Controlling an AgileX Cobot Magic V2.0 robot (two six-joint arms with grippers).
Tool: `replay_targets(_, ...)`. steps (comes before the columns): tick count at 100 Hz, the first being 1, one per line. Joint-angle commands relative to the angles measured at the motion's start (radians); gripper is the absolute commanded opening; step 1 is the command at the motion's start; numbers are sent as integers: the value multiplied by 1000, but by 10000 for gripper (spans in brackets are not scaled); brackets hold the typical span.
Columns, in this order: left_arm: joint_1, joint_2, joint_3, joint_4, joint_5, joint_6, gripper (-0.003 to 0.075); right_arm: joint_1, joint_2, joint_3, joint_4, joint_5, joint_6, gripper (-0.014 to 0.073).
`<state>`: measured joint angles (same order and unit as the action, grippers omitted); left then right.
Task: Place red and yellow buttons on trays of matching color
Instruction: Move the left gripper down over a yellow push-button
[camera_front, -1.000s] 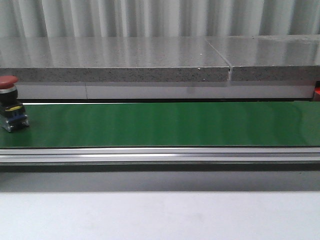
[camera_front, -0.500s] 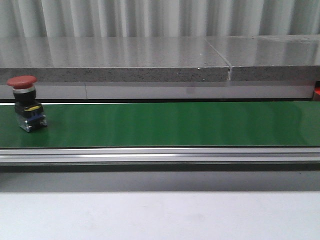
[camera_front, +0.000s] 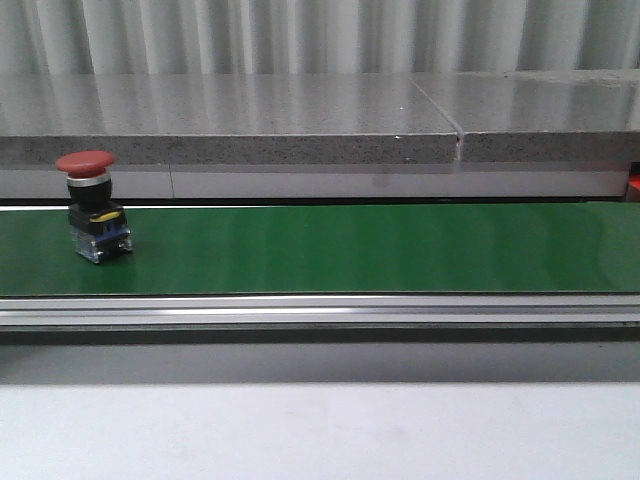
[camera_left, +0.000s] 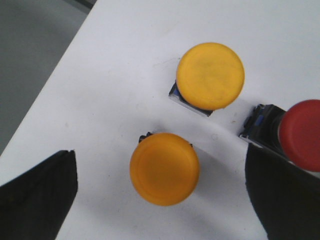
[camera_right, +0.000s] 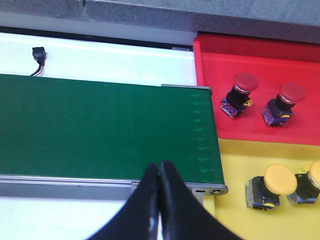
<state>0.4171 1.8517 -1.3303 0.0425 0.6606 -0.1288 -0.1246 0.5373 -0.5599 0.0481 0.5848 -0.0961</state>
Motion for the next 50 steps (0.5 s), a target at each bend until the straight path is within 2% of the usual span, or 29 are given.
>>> replay_targets(1,1,-28,-51,-5,-25,-10,623,4,2,-25,-2,-69,-8,-67)
replay_targets(50,1,49,-69,-5,-24,-10,621,4,2,-25,-2,-69,-8,-67)
